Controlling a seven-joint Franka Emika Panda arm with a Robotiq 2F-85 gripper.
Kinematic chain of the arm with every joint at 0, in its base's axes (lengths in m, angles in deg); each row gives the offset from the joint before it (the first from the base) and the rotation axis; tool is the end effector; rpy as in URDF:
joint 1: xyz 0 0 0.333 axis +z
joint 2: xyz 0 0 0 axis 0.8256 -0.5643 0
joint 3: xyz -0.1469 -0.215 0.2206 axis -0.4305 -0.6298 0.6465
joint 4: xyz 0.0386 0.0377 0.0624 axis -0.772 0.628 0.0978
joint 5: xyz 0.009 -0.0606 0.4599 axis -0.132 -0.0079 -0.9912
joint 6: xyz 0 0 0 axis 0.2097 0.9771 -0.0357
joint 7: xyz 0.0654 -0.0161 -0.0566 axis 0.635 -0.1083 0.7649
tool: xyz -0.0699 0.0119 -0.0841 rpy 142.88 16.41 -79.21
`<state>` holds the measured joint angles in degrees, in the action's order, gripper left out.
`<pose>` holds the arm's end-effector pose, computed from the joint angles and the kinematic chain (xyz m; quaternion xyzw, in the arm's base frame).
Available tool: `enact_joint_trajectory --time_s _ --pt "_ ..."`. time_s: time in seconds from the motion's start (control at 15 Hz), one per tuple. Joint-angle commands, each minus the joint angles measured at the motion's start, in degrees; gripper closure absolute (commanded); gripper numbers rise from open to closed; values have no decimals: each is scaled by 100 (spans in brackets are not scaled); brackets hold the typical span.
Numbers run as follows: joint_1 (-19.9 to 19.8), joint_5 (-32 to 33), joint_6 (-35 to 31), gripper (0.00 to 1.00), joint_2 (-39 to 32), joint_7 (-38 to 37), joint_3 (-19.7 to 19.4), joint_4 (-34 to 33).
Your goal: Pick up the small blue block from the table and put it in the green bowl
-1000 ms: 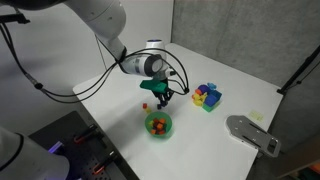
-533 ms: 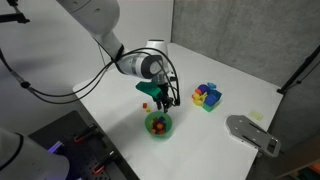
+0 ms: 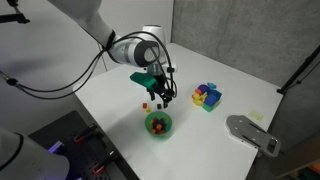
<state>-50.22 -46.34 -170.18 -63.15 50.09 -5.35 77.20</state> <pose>0.5555 -0.0775 0.2004 0.9900 -0.0388 -0.0636 0.1202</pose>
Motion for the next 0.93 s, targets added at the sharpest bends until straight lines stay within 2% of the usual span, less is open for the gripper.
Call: enact_joint_trajectory --time_s 0.0,0.6,0.87 --pt "-202 31 443 0 703 -64 275 185" --pt "-365 -1232 1240 0 2001 412 931 228" --pt "-380 -1501 2028 0 2532 557 1025 33"
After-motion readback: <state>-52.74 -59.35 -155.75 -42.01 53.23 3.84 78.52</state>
